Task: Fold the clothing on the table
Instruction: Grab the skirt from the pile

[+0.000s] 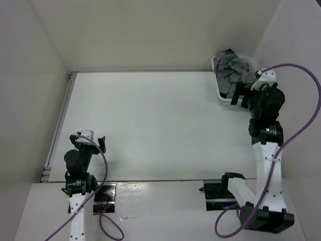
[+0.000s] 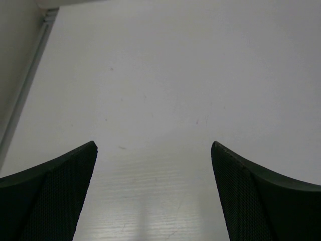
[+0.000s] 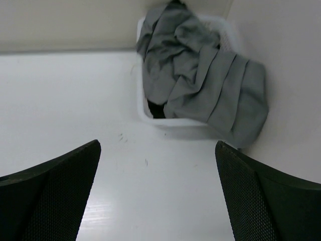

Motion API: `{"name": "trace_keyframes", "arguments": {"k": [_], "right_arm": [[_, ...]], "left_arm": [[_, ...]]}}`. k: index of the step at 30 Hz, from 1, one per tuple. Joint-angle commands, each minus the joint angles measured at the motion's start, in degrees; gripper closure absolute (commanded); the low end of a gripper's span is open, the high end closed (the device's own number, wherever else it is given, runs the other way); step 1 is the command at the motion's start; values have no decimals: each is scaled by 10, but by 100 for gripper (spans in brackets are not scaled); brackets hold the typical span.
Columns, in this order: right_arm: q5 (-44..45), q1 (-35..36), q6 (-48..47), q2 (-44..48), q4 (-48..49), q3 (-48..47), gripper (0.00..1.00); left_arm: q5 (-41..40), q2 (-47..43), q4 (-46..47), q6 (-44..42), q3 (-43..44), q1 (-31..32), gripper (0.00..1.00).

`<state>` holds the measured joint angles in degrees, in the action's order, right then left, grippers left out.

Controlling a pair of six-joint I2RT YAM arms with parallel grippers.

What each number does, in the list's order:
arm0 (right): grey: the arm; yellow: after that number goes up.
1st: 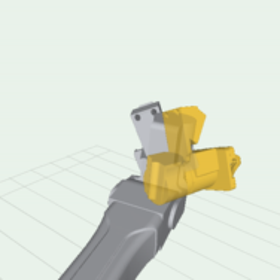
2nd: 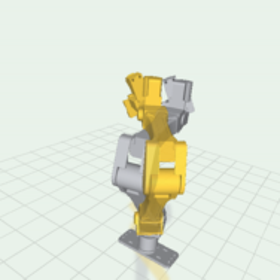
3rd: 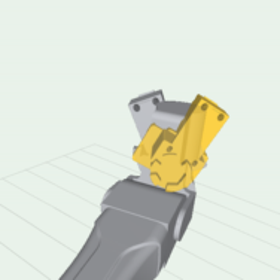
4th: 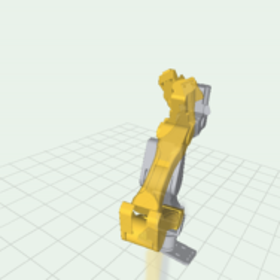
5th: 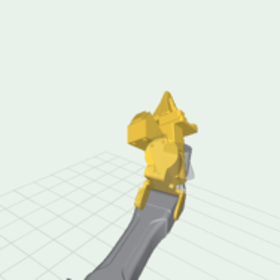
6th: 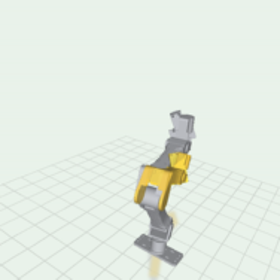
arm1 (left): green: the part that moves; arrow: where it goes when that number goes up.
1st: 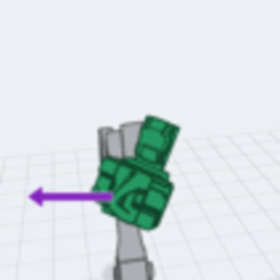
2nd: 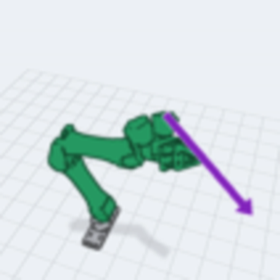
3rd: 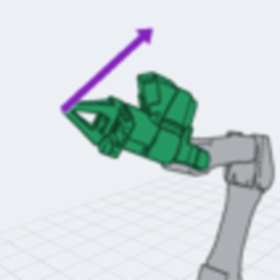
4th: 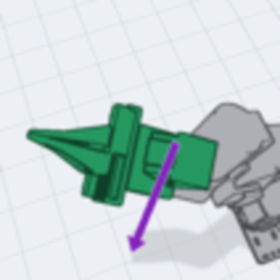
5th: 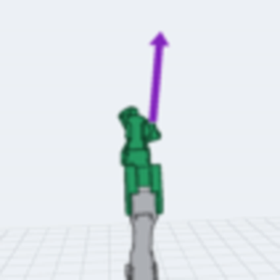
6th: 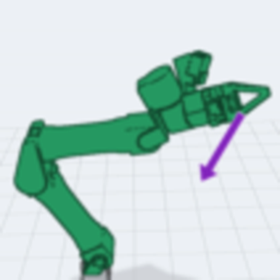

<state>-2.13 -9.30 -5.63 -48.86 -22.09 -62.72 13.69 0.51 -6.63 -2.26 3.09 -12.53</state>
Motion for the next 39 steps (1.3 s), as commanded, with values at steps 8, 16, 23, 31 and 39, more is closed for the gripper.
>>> {"name": "trace_keyframes", "arguments": {"k": [8,16,23,31,39], "right_arm": [[181,172,1,-165,-125,-164,1],[216,178,27,-267,-139,-206,1],[227,165,72,-318,-129,-227,1],[144,41,43,-380,-101,-286,1],[44,-47,49,-528,-76,-349,5]], "left_arm": [[-36,74,176,18,255,6,0],[-92,544,-220,-18,834,6,0],[-145,651,-256,50,785,6,0],[-10,683,-200,32,668,11,0],[-16,731,-198,1,620,16,0]]}}
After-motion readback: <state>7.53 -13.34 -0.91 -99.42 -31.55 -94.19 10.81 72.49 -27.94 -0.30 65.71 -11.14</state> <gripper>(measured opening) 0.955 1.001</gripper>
